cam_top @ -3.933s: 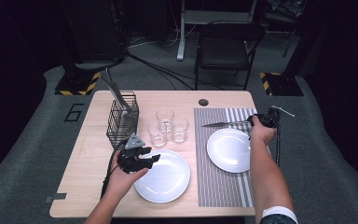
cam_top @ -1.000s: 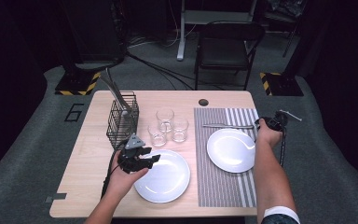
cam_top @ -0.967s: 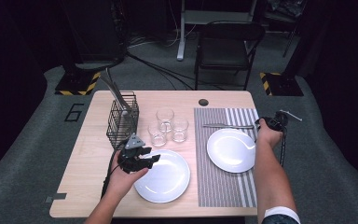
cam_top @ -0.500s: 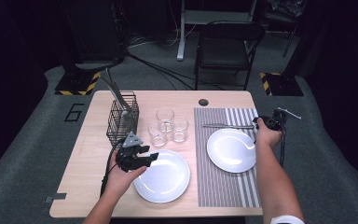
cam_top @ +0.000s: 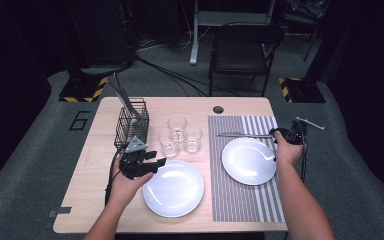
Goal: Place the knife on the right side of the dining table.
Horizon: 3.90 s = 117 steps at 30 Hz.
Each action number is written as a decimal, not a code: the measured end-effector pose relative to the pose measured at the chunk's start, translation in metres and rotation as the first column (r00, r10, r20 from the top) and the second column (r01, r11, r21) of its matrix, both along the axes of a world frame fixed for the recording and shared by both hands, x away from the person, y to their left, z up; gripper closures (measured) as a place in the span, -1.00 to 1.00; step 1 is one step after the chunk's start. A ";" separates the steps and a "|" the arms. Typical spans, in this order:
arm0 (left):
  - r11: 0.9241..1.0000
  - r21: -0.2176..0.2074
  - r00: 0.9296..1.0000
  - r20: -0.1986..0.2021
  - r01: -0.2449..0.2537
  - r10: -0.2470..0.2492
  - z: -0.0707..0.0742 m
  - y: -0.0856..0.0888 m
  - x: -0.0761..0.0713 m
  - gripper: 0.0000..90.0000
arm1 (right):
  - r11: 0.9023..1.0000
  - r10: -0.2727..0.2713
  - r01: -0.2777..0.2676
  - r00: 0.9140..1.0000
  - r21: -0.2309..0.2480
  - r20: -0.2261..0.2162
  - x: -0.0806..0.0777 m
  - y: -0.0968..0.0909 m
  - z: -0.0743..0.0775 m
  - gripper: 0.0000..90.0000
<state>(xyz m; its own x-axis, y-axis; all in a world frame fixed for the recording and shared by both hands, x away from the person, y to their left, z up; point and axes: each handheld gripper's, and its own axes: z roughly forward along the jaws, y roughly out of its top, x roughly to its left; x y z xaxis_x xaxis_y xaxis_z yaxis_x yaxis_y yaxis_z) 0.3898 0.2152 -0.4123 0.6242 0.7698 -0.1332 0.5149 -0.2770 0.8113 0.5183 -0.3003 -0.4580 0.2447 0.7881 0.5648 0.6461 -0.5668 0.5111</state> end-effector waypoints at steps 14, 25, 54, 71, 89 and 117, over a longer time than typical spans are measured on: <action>0.998 -0.014 0.998 0.001 -0.057 0.057 0.008 0.021 0.009 0.17 | 0.993 0.108 -0.110 0.992 0.040 0.060 -0.025 0.016 0.000 0.52; 0.995 -0.009 0.995 0.007 -0.099 0.099 0.012 0.034 0.016 0.21 | 0.981 0.182 -0.188 0.977 0.049 0.107 -0.043 0.031 0.004 0.52; 0.977 -0.005 0.977 0.020 -0.212 0.212 0.031 0.051 0.058 0.32 | 0.953 0.303 -0.297 0.934 -0.057 0.192 -0.079 0.053 -0.004 0.51; 0.970 0.072 0.972 0.040 -0.234 0.231 0.038 0.048 0.095 0.34 | 0.949 0.312 -0.313 0.927 -0.027 0.209 -0.095 0.052 -0.011 0.50; 0.963 0.099 0.968 0.038 -0.251 0.249 0.029 0.045 0.117 0.34 | 0.942 0.334 -0.334 0.920 -0.035 0.206 -0.101 0.058 -0.015 0.50; 0.954 0.134 0.964 0.035 -0.267 0.265 0.030 0.038 0.136 0.45 | 0.943 0.332 -0.333 0.922 -0.029 0.199 -0.104 0.059 -0.019 0.49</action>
